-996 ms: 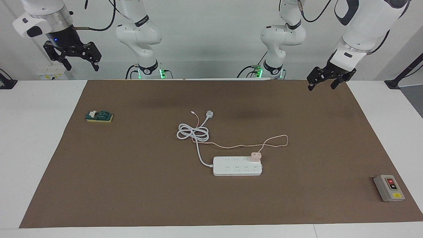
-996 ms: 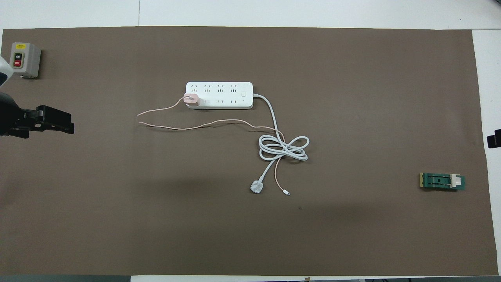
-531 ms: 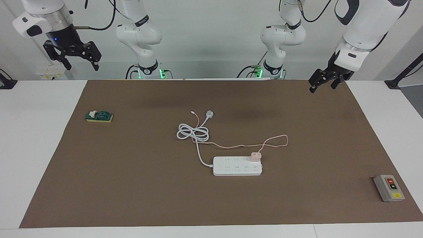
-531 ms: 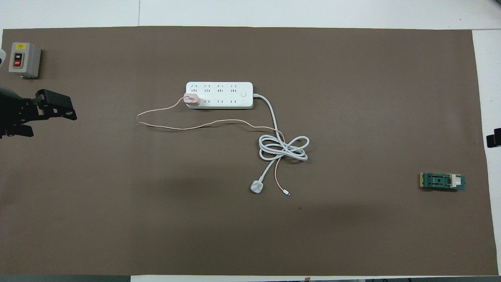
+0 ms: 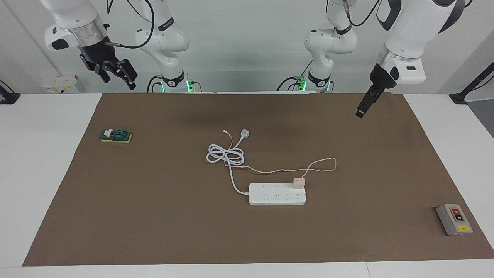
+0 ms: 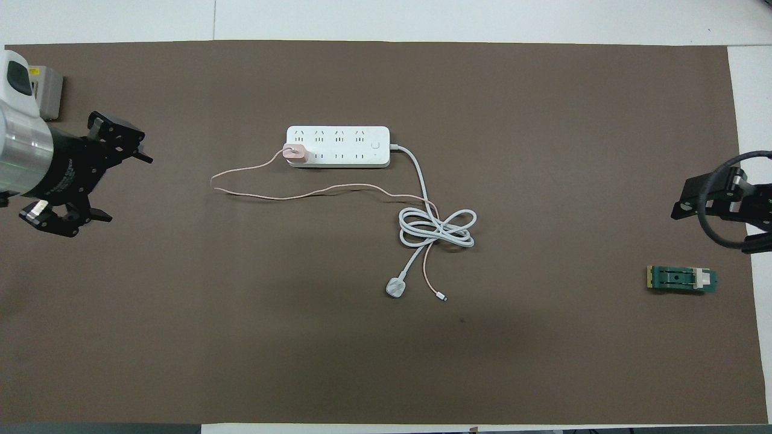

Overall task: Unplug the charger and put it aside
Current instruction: 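Reach the left gripper to the pink charger while the right gripper reaches the strip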

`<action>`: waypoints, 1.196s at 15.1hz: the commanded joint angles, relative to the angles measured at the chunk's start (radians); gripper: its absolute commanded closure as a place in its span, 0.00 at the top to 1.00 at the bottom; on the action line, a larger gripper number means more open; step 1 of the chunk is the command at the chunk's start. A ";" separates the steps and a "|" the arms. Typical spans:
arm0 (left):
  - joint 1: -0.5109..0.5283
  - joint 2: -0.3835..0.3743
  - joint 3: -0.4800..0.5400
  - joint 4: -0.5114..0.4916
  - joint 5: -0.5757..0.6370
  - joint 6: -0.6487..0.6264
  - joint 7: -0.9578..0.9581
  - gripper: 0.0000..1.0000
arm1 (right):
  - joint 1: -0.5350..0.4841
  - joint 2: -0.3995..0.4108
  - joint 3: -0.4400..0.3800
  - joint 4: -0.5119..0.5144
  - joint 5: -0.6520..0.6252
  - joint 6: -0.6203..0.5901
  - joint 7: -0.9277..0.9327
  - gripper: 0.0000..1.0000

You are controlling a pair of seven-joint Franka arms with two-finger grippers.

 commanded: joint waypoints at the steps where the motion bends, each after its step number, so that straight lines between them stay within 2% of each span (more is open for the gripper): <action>1: -0.075 0.114 0.012 0.038 -0.007 0.034 -0.205 1.00 | 0.036 -0.019 -0.001 -0.063 0.054 0.045 0.173 1.00; 3: -0.097 0.223 0.012 0.123 -0.014 0.071 -0.337 1.00 | 0.046 0.008 -0.001 -0.067 0.089 0.070 0.279 1.00; 6: -0.100 0.286 0.014 0.154 -0.071 0.141 -0.411 1.00 | 0.095 0.053 0.000 -0.081 0.132 0.135 0.443 1.00; 7: -0.117 0.335 0.015 0.180 -0.071 0.143 -0.437 1.00 | 0.119 0.066 -0.001 -0.090 0.160 0.163 0.500 1.00; 10: -0.131 0.453 0.023 0.301 -0.068 0.146 -0.508 1.00 | 0.171 0.146 -0.001 -0.092 0.220 0.260 0.664 1.00; 12: -0.159 0.592 0.034 0.447 -0.057 0.114 -0.568 1.00 | 0.214 0.207 -0.001 -0.090 0.250 0.342 0.762 1.00; 13: -0.170 0.634 0.053 0.489 -0.048 0.123 -0.603 1.00 | 0.233 0.232 -0.001 -0.092 0.269 0.375 0.796 1.00; 18: -0.192 0.687 0.070 0.514 -0.030 0.166 -0.628 1.00 | 0.314 0.362 -0.001 -0.087 0.404 0.605 0.974 1.00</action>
